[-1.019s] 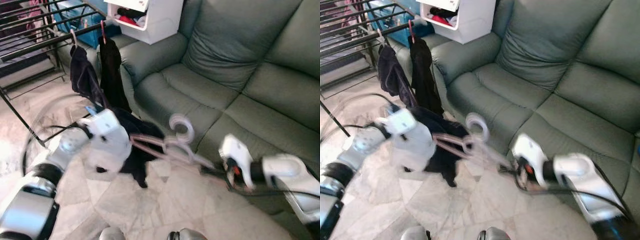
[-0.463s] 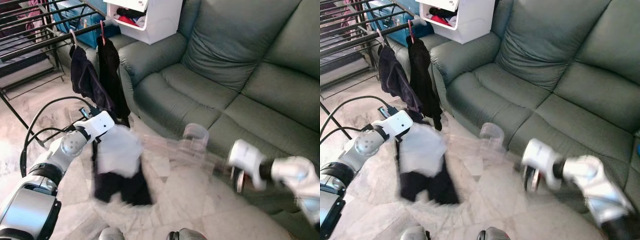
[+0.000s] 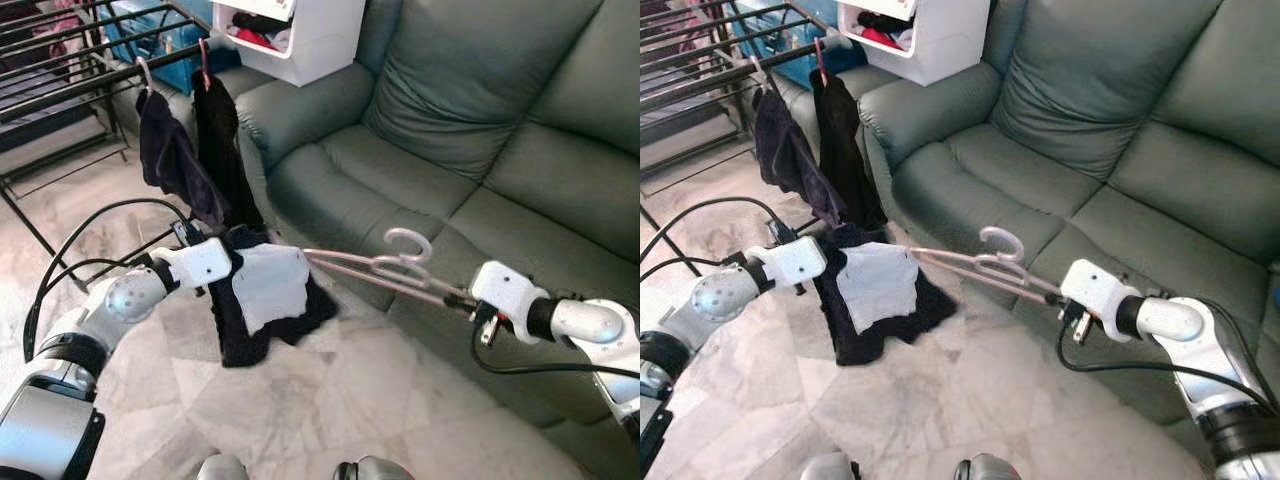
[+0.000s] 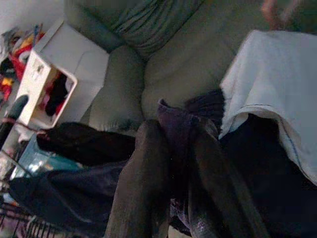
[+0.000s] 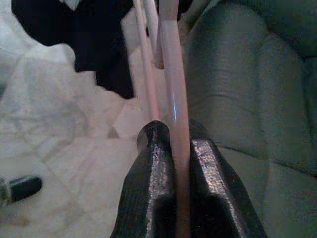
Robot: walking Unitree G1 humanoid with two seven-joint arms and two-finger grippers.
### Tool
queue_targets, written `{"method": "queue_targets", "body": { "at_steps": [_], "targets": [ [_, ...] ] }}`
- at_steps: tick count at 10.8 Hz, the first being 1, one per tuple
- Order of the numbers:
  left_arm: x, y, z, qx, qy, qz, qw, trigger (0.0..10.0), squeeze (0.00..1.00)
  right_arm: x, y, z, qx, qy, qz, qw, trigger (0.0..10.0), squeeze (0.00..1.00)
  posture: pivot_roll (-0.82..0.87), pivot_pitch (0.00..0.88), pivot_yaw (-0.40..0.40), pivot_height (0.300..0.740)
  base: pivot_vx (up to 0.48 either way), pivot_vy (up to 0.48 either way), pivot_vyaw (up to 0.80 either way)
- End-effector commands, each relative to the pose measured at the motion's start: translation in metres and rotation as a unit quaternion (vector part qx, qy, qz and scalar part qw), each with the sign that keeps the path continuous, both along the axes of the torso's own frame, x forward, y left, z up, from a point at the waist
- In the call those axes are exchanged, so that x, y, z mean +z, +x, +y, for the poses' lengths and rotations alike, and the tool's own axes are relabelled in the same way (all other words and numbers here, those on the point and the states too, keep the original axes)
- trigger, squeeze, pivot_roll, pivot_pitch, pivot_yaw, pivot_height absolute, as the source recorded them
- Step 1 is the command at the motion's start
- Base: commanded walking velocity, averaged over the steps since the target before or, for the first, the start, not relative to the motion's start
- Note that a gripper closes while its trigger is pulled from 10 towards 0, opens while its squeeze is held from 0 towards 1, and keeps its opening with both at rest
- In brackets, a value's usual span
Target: Hang hanger
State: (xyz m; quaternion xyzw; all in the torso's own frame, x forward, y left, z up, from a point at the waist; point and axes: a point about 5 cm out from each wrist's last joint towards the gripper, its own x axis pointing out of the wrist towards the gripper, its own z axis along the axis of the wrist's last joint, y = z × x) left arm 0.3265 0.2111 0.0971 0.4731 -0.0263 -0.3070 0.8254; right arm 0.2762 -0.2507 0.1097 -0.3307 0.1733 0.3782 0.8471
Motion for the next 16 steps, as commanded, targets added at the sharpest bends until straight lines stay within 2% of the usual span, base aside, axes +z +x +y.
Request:
{"method": "queue_targets", "body": {
  "at_steps": [1,2,3,4,5,6,7,8,9,10,11,13,14,15,16],
  "targets": [
    [-0.002,-0.002,0.007,-0.001,0.022,0.009,1.0,10.0,0.0,0.018,0.008,-0.007,-0.032,0.043,-0.035,0.998,10.0,0.0,-0.09,0.049,-0.032,0.74,0.0,0.0,0.0],
    [0.0,0.006,0.014,0.057,0.028,0.0,0.998,10.0,0.0,0.028,0.005,0.002,-0.025,0.144,0.003,0.989,10.0,0.0,-0.09,0.048,-0.031,0.74,0.0,0.0,0.0],
    [0.011,0.018,0.018,0.126,-0.016,-0.028,0.991,10.0,0.0,0.013,-0.019,0.02,0.046,0.156,0.097,0.982,10.0,0.0,-0.09,0.048,-0.031,0.74,0.0,0.0,0.0],
    [0.018,0.025,0.016,0.162,-0.053,-0.043,0.984,10.0,0.0,-0.005,-0.034,0.035,0.075,0.166,0.147,0.972,10.0,0.0,-0.09,0.043,-0.037,0.74,0.0,0.0,0.0],
    [0.024,0.03,0.008,0.168,-0.094,-0.055,0.98,10.0,0.0,-0.029,-0.055,0.055,0.104,0.187,0.212,0.954,10.0,0.0,-0.09,0.04,-0.041,0.74,0.0,0.0,0.0],
    [0.026,0.029,-0.004,0.134,-0.111,-0.056,0.983,10.0,0.0,-0.04,-0.056,0.062,0.087,0.183,0.21,0.957,10.0,0.0,-0.08,0.038,-0.045,0.74,0.0,0.0,0.0],
    [0.026,0.026,-0.01,0.099,-0.126,-0.048,0.986,10.0,0.0,-0.041,-0.048,0.06,0.064,0.165,0.172,0.969,10.0,0.0,-0.08,0.039,-0.045,0.74,0.0,0.0,0.0],
    [0.016,0.018,-0.017,0.042,-0.079,-0.025,0.996,10.0,0.0,-0.035,-0.031,0.056,0.033,0.138,0.098,0.985,10.0,0.0,-0.08,0.038,-0.046,0.74,0.0,0.0,0.0],
    [0.008,0.013,-0.015,0.024,-0.039,-0.014,0.999,10.0,0.0,-0.022,-0.026,0.055,0.038,0.132,0.064,0.988,10.0,0.0,-0.09,0.042,-0.047,0.74,0.0,0.0,0.0],
    [0.004,0.012,-0.01,0.028,-0.013,-0.011,0.999,10.0,0.0,-0.014,-0.021,0.05,0.033,0.123,0.04,0.991,10.0,0.0,-0.09,0.043,-0.046,0.74,0.0,0.0,0.0],
    [0.001,0.013,0.0,0.056,0.015,-0.003,0.998,10.0,0.0,-0.002,-0.017,0.038,0.028,0.124,0.029,0.991,10.0,0.0,-0.09,0.042,-0.044,0.74,0.0,0.0,0.0],
    [0.002,0.014,0.003,0.069,0.016,-0.009,0.997,10.0,0.0,0.004,-0.019,0.024,0.025,0.124,0.046,0.991,10.0,0.0,-0.1,0.044,-0.042,0.74,0.0,0.0,0.0],
    [0.004,0.016,0.001,0.071,0.011,-0.015,0.997,10.0,0.0,0.001,-0.019,0.015,0.015,0.093,0.054,0.994,10.0,0.0,-0.1,0.044,-0.042,0.74,0.0,0.0,0.0],
    [0.009,0.018,-0.002,0.072,-0.013,-0.027,0.997,10.0,0.0,-0.011,-0.021,0.006,-0.001,0.065,0.079,0.995,10.0,0.0,-0.1,0.044,-0.043,0.74,0.0,0.0,0.0],
    [0.013,0.019,-0.004,0.068,-0.027,-0.034,0.997,10.0,0.0,-0.019,-0.024,0.004,-0.006,0.065,0.1,0.993,10.0,0.0,-0.09,0.044,-0.044,0.74,0.0,0.0,0.0]
  ]
}}
